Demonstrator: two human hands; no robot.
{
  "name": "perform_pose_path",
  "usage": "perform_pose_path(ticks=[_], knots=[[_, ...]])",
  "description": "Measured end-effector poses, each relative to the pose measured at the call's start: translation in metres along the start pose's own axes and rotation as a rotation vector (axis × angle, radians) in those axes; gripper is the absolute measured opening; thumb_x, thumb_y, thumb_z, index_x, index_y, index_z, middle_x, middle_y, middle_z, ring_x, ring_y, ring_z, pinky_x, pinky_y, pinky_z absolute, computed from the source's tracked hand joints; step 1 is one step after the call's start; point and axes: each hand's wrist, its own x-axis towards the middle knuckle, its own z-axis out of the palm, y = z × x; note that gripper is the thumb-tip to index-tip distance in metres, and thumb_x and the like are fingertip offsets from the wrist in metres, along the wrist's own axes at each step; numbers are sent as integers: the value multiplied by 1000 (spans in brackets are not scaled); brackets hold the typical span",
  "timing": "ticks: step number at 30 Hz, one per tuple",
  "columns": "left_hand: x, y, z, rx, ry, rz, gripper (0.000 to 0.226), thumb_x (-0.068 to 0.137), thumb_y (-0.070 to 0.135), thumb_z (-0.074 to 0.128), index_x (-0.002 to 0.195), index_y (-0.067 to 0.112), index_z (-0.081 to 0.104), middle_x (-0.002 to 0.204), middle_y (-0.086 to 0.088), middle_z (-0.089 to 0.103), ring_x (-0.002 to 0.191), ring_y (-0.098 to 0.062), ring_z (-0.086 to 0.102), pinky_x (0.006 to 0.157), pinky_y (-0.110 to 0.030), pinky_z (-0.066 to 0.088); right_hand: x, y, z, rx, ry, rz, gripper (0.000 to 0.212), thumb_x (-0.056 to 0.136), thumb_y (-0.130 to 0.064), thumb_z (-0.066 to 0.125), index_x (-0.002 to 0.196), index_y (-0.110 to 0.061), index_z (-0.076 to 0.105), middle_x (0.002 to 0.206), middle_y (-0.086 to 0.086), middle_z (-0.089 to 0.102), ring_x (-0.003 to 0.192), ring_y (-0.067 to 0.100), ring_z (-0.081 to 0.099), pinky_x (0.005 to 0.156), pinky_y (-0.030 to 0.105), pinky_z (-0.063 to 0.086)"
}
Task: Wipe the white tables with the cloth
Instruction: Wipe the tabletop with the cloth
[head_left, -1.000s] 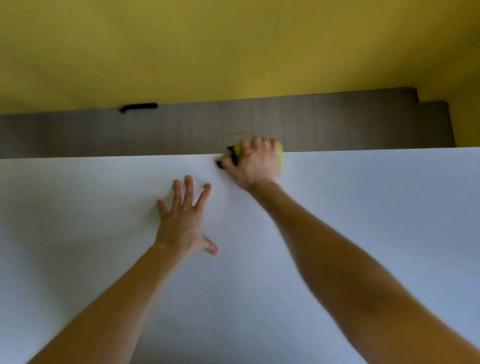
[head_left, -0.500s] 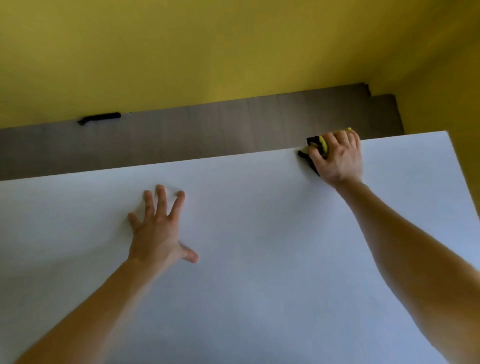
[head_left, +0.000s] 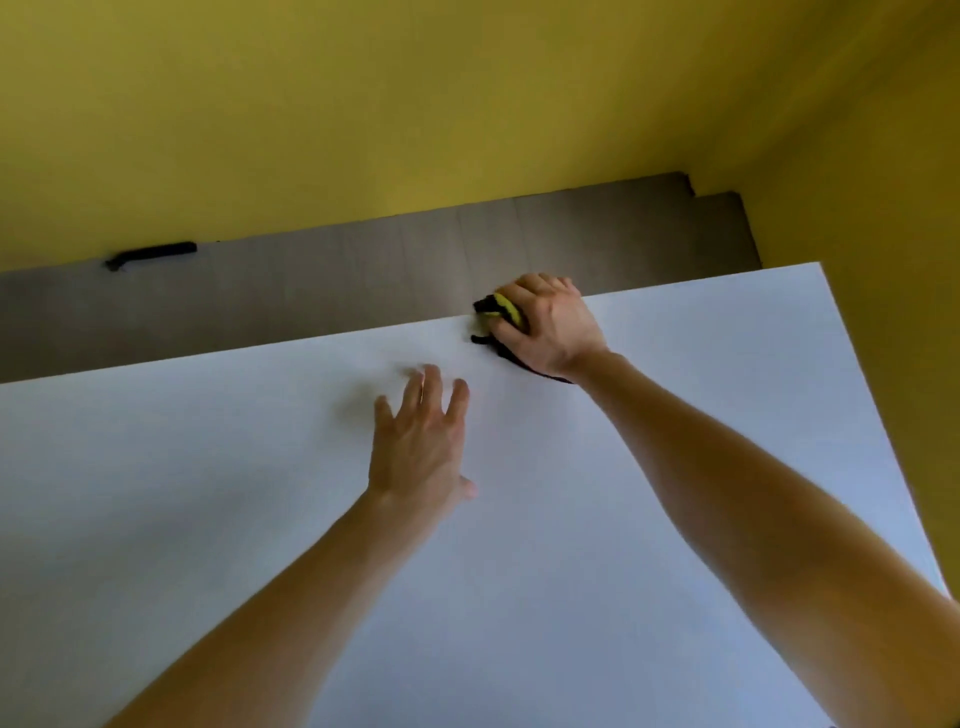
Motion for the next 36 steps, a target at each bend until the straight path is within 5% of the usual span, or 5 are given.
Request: perform_pose_path(ticks=[9, 17, 26, 32, 36], knots=[[27, 60, -3, -66, -4, -238, 158, 50, 85, 90, 167, 31, -1, 170, -23, 1, 158, -52, 11, 126, -68, 26, -24, 81, -24, -193, 216, 675, 56, 97, -52, 44, 110, -9, 77, 107, 18, 69, 116, 36, 58, 130, 48, 25], [30, 67, -12, -27, -93, -317, 158, 54, 86, 88, 169, 33, -5, 174, -21, -3, 163, -46, 6, 131, -58, 24, -9, 49, -23, 89, -71, -101, 45, 99, -63, 54, 115, -25, 72, 109, 4, 69, 109, 31, 63, 103, 41, 42], [33, 75, -11, 20, -125, -339, 162, 53, 81, 93, 168, 26, -8, 171, -24, -2, 161, -50, 10, 126, -57, 37, -64, 206, -68, -170, 218, 644, 52, 101, -50, 48, 111, -7, 74, 110, 20, 67, 114, 39, 57, 126, 53, 31], [28, 88, -24, 79, -192, -365, 158, 64, 75, 91, 168, 22, -15, 176, -21, -5, 165, -46, 8, 122, -60, 41, 0, 18, -24, -51, -180, 21, 51, 103, -61, 42, 114, -20, 71, 116, 7, 70, 114, 31, 63, 107, 44, 39], [39, 121, -43, 138, -160, -274, 148, 70, 74, 87, 169, 19, -7, 176, -19, 4, 164, -47, 11, 122, -63, 39, -15, 94, -40, 30, -86, -47, 49, 99, -63, 47, 105, -20, 70, 105, 6, 70, 108, 34, 64, 101, 42, 43]])
